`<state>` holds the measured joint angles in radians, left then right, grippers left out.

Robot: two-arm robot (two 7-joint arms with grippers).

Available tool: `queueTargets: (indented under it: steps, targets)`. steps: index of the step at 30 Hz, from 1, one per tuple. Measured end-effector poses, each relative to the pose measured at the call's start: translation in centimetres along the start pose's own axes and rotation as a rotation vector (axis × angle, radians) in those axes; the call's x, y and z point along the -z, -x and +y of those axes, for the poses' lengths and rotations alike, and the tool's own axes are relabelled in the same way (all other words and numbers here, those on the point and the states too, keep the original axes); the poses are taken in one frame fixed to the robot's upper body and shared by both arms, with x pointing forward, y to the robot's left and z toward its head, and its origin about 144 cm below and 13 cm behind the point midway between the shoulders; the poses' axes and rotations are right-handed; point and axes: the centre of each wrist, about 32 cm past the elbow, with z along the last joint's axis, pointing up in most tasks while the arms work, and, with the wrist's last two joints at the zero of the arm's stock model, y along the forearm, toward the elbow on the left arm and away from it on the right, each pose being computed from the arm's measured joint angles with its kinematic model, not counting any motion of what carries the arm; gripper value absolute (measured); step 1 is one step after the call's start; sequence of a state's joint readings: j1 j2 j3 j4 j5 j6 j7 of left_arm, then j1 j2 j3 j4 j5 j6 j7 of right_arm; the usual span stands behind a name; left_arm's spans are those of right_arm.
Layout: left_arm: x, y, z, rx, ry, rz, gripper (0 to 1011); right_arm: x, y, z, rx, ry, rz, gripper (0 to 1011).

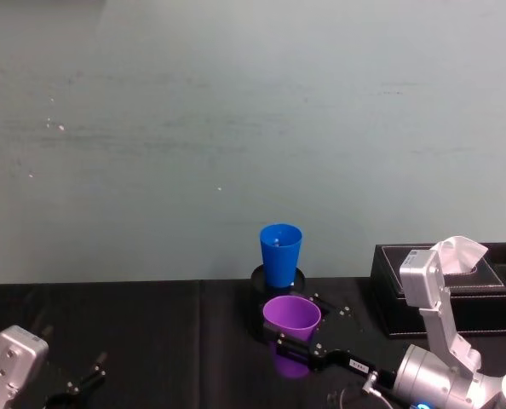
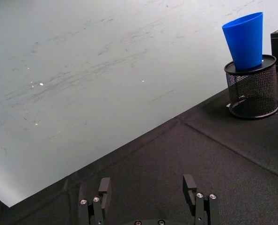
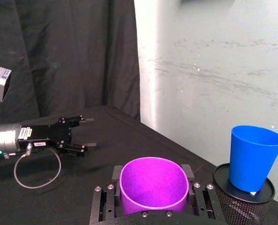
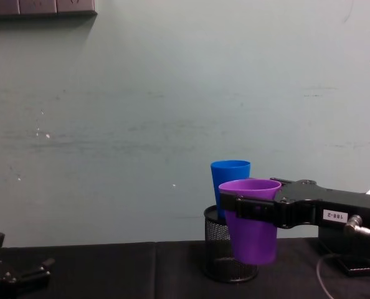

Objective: Pick up one cup with a gripper and tap it against the other cup.

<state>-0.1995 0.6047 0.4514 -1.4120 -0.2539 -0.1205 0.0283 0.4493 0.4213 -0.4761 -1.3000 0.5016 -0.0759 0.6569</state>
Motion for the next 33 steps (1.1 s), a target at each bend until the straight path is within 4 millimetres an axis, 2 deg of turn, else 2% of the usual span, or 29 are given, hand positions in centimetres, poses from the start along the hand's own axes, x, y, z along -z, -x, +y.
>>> queueTargets:
  steps: [16,33]
  targets:
    - [0.0,0.0,0.0,0.000,0.000,0.000,1000,0.3,-0.3,1.0,0.030,0.008,-0.004,755]
    - [0.0,0.0,0.0,0.000,0.000,0.000,1000,1.6,-2.3,3.9,0.120,-0.024,-0.017,755]
